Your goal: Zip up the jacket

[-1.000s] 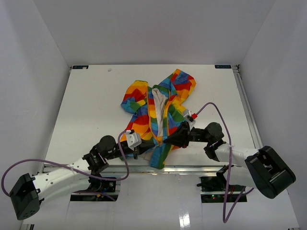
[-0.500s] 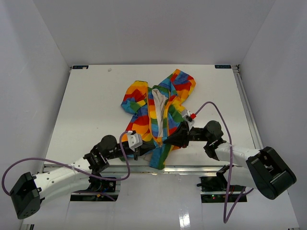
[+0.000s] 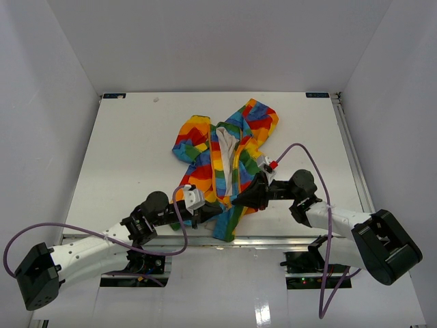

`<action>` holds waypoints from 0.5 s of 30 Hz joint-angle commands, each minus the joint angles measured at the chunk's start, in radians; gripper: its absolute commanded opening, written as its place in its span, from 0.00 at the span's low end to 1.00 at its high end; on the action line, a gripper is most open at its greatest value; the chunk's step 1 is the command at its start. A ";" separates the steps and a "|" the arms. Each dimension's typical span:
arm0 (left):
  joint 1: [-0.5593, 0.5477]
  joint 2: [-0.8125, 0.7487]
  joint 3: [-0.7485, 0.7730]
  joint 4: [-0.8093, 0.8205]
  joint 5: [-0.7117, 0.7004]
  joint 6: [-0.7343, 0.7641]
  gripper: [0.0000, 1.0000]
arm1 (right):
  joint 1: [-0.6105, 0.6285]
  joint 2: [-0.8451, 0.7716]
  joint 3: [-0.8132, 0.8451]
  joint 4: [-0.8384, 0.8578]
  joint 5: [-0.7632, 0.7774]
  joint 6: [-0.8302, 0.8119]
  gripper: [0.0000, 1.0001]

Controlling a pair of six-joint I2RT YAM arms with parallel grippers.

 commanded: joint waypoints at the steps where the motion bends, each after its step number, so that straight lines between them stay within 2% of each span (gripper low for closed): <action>1: -0.006 -0.032 0.027 0.034 -0.015 -0.035 0.25 | 0.018 0.013 0.008 0.073 -0.009 -0.019 0.08; 4: -0.006 -0.033 0.033 0.036 -0.030 -0.038 0.33 | 0.026 0.023 0.011 0.075 -0.009 -0.020 0.08; 15: -0.006 0.001 0.053 0.040 -0.054 -0.040 0.41 | 0.064 0.024 0.020 0.048 -0.005 -0.050 0.08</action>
